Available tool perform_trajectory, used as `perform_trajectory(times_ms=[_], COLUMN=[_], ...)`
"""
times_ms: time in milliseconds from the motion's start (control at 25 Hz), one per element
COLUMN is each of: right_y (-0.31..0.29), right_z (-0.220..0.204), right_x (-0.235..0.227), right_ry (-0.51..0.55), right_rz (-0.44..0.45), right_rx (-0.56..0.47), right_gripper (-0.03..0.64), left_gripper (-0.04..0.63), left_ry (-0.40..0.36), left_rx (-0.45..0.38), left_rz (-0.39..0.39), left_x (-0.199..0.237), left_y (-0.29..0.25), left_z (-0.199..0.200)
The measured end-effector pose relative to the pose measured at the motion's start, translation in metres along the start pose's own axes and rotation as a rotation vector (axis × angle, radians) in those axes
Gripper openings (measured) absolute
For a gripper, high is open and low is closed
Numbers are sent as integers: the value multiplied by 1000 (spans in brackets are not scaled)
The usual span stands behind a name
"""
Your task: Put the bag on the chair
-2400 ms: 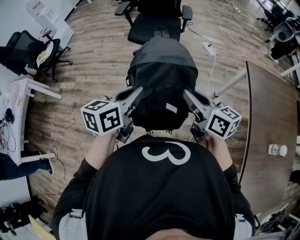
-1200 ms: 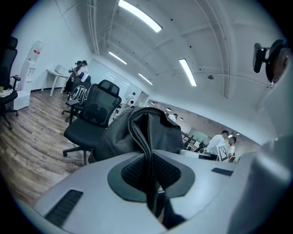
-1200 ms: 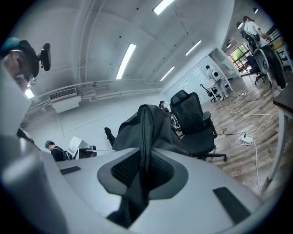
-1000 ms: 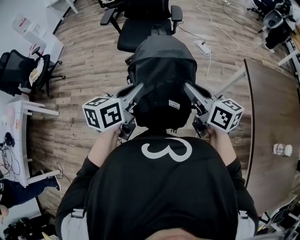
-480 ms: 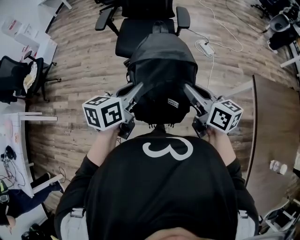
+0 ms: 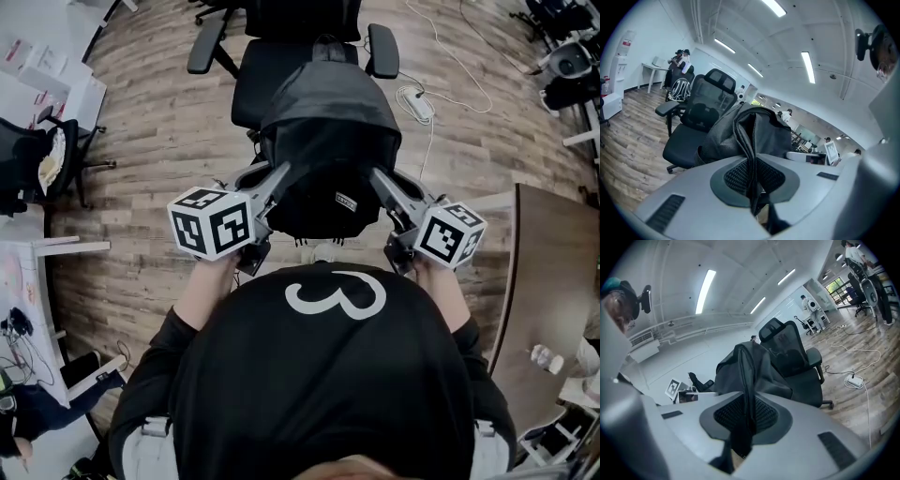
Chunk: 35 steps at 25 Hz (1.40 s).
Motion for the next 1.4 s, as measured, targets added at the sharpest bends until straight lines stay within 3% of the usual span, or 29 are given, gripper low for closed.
perform_trajectory(times_ms=[600,1400], right_y=[-47,-141], right_z=[37,119], right_x=[-27,-142], right_ry=[10,-29], right_rz=[28,44], right_rx=[30,70], right_gripper=[64,64], left_gripper=[37,37], left_ry=[40,96], left_rx=[-28,5], left_rz=[34,96], left_x=[31,92], left_y=[-23,-141], left_z=[38,130])
Point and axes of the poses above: the fingertips, and each gripper's own axes: y backward along the fingers, x to its left, z out of its top, the point moved 8 cm from there along y, backward along the fingers, and after that the axes turned 15 degrees about z, right-handed, at the moved point
